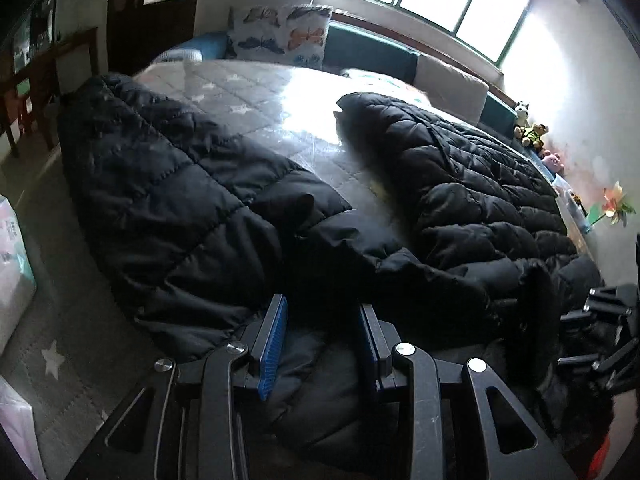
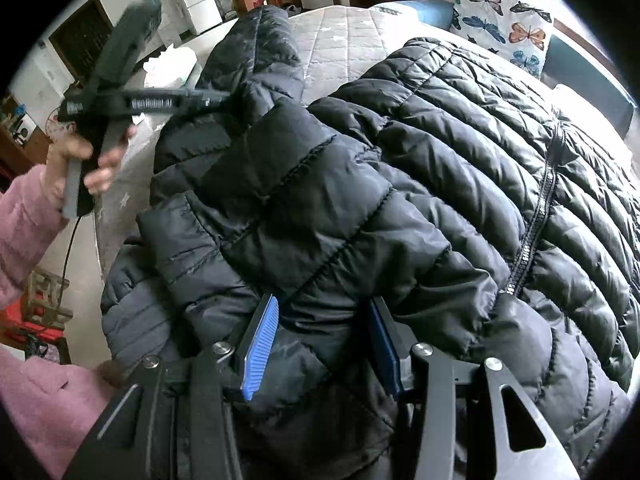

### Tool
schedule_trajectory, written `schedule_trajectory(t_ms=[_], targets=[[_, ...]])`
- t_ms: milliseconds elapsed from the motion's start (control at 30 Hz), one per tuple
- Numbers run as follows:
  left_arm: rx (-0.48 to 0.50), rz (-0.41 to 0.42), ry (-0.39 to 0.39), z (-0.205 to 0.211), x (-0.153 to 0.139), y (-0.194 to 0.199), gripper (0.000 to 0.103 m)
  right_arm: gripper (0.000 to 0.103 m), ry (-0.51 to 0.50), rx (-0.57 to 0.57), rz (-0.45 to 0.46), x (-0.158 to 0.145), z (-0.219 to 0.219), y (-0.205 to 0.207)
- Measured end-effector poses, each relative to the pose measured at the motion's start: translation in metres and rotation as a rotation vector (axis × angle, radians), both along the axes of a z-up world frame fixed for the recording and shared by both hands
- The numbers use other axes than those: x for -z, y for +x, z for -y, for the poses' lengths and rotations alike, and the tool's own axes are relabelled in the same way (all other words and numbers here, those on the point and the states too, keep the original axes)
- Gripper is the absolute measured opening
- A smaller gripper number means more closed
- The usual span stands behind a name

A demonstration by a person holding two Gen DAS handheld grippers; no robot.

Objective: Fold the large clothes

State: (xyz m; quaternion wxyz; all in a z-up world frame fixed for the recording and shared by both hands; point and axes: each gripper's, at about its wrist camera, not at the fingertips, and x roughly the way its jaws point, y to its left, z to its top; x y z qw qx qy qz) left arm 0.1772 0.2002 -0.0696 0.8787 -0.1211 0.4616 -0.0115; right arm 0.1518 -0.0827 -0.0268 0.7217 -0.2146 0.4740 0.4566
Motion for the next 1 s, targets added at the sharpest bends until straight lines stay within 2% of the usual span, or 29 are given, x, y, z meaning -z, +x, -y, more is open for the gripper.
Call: schedule_trajectory(t_ms=[67, 167, 233, 300, 367, 467, 533, 633, 733, 800, 900, 933, 1000], targets=[[-0.021, -0.012, -0.005, -0.001, -0.003, 0.003, 0.038, 0.051, 0.003, 0.000, 0.003, 0.000, 0.001, 0.000], [-0.066, 0.014, -0.110, -0.006, -0.020, -0.004, 0.038, 0.051, 0.005, 0.006, 0.004, -0.001, 0.003, 0.000], [-0.060, 0.052, -0.152, 0.001, -0.034, -0.021, 0.038, 0.051, 0.006, 0.008, 0.008, -0.001, 0.004, 0.000], [-0.015, 0.070, -0.157, 0.014, -0.045, -0.035, 0.038, 0.051, 0.007, 0.008, 0.012, -0.001, 0.004, -0.001], [0.031, 0.062, -0.100, 0.033, -0.045, -0.044, 0.043, 0.052, 0.007, 0.008, 0.013, -0.001, 0.004, -0.001], [0.045, 0.042, 0.019, 0.051, -0.032, -0.051, 0.044, 0.052, 0.006, 0.010, 0.013, -0.001, 0.004, -0.001], [0.039, 0.009, 0.071, 0.057, -0.020, -0.048, 0.044, 0.052, 0.007, 0.010, 0.015, -0.001, 0.005, 0.000], [0.047, 0.007, 0.079, 0.059, -0.014, -0.044, 0.044, 0.052, 0.006, 0.009, 0.020, -0.001, 0.003, -0.002], [0.004, 0.025, -0.039, 0.035, -0.030, -0.044, 0.044, 0.052, 0.008, 0.010, 0.019, -0.001, 0.004, -0.002], [-0.060, 0.077, -0.069, 0.011, -0.047, -0.039, 0.044, 0.052, 0.010, 0.011, 0.018, -0.001, 0.004, -0.002], [-0.181, 0.115, -0.071, -0.030, -0.062, -0.029, 0.063, 0.052, 0.008, 0.011, 0.016, -0.001, 0.003, -0.002], [-0.252, 0.122, -0.080, -0.053, -0.064, -0.022, 0.067, 0.052, 0.007, 0.012, 0.017, -0.001, 0.003, -0.003], [-0.327, 0.114, -0.122, -0.083, -0.062, -0.010, 0.067, 0.052, 0.007, 0.015, 0.018, -0.001, 0.003, -0.003]])
